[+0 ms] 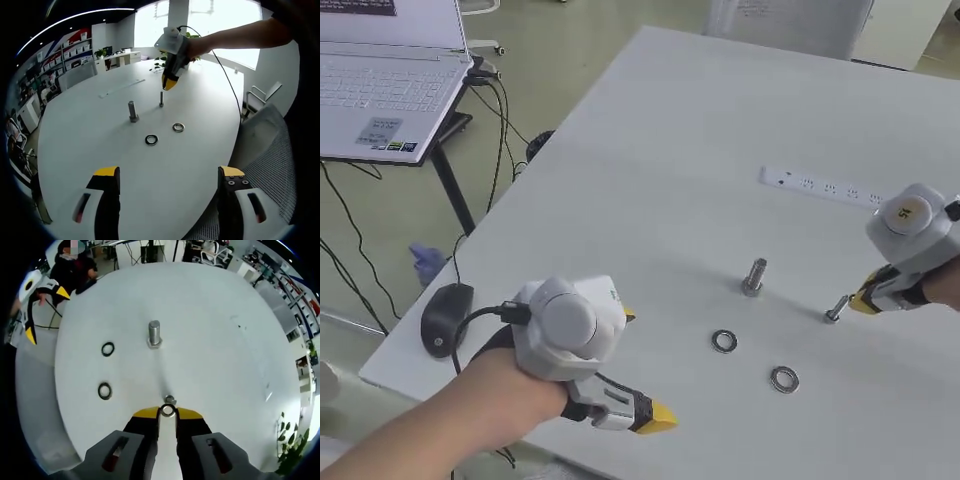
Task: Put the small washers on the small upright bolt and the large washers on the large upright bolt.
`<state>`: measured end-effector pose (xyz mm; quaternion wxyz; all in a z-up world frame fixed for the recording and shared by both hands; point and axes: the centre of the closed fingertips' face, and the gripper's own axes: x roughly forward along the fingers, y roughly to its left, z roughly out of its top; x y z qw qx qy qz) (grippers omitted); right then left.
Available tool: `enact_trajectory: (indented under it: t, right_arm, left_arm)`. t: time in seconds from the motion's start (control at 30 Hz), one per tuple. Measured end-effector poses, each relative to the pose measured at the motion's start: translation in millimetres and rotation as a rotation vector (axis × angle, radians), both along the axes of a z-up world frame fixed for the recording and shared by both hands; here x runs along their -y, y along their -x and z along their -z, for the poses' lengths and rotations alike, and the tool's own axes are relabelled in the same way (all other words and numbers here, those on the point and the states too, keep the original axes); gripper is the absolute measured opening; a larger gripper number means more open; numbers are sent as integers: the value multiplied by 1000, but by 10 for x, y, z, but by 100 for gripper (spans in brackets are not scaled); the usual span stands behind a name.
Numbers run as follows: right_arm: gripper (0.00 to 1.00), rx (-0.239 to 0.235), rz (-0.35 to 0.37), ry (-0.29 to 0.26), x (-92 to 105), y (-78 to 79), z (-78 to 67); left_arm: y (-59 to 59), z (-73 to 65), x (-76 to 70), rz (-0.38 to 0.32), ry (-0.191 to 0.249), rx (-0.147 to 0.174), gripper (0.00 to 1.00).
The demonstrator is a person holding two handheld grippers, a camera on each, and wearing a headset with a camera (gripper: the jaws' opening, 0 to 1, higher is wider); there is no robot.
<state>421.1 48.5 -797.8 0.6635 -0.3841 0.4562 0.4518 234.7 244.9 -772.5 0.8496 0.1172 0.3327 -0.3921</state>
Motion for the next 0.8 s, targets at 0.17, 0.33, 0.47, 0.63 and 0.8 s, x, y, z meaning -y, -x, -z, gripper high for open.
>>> enact_trajectory:
  t: [0.17,0.33,0.47,0.63,0.8]
  right_arm:
    - [13,2,-1,-2,-20,-68,17]
    - [13,-5,-6,9,-4,-94,62]
    - [13,-8,-3,9,2,-100,88]
    - [13,-8,-2,7,-15,-103,112]
    - [13,-10,-5,12,-8,-101,152]
  left_arm:
    - [-33,-14,5,-11,7,-2,83]
    - [-30,8,-7,-14,6,-9,83]
    - [-7,38,-19,-17,4,-21,83]
    - [23,75,-40,-16,-4,-34,82]
    - [29,84,-38,-12,-5,-39,81]
